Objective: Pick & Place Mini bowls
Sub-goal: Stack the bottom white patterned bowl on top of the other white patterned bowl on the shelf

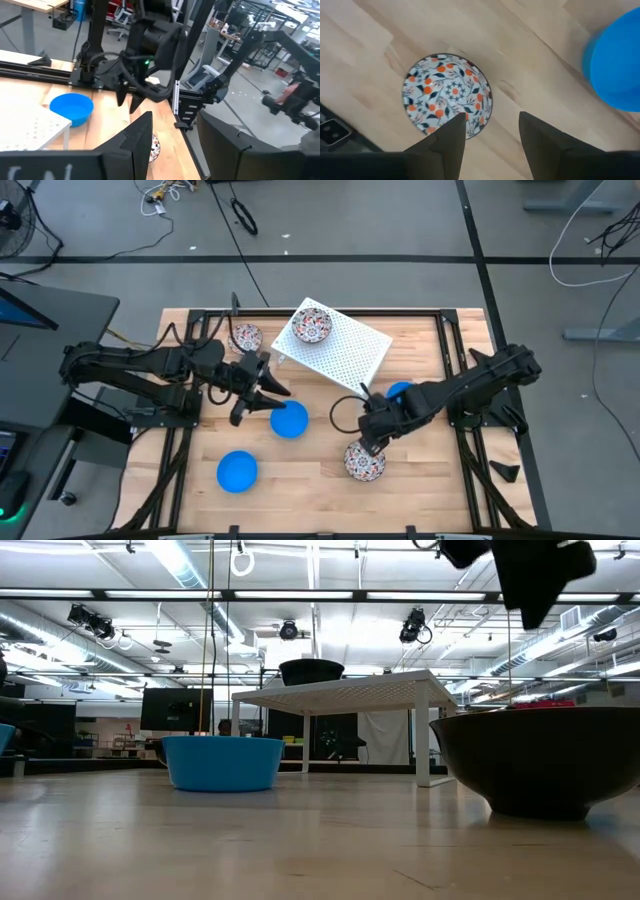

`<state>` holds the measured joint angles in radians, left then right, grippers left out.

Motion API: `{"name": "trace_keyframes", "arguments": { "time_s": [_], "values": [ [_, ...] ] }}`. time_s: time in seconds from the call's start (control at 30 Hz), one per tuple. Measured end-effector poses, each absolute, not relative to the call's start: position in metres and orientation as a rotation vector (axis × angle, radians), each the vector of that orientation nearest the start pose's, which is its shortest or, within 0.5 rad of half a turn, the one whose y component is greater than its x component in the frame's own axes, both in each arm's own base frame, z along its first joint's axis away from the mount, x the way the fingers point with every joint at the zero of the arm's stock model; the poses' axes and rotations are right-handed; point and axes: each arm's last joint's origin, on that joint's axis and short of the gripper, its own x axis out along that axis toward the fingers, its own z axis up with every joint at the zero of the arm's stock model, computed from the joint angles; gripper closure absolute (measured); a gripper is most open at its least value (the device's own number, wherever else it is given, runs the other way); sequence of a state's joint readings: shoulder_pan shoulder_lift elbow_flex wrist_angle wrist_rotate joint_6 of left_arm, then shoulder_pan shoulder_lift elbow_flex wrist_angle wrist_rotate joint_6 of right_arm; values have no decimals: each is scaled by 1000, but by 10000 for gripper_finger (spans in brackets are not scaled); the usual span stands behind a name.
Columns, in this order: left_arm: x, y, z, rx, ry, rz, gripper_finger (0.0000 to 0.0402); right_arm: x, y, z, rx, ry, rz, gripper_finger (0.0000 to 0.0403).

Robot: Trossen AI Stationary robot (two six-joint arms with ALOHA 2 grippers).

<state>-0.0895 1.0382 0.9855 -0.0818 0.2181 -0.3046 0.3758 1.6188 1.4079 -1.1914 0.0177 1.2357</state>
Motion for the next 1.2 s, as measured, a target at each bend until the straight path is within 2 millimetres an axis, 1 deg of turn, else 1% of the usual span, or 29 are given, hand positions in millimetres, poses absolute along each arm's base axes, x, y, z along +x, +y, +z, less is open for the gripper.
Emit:
{"name": "trace_keyframes", "arguments": {
  "time_s": [0.33,0.47,0.6,0.8,0.93,1.1,1.2],
  "values": [
    [227,-27,364,-312,190,-298,241,273,118,234,766,1348,-571,218],
    [227,-27,364,-312,190,-298,241,271,120,220,785,1360,-538,218],
    [227,-27,364,-312,194,-297,241,272,121,211,792,1346,-499,218],
    [227,-27,364,-312,196,-294,241,265,118,193,776,1362,-511,218],
    [227,-27,364,-312,196,-294,241,265,118,183,793,1343,-474,218],
    [227,-27,363,-333,203,-291,241,265,118,178,803,1322,-455,220],
    [227,-27,363,-337,208,-289,241,265,118,177,787,1327,-446,232]
  ]
}}
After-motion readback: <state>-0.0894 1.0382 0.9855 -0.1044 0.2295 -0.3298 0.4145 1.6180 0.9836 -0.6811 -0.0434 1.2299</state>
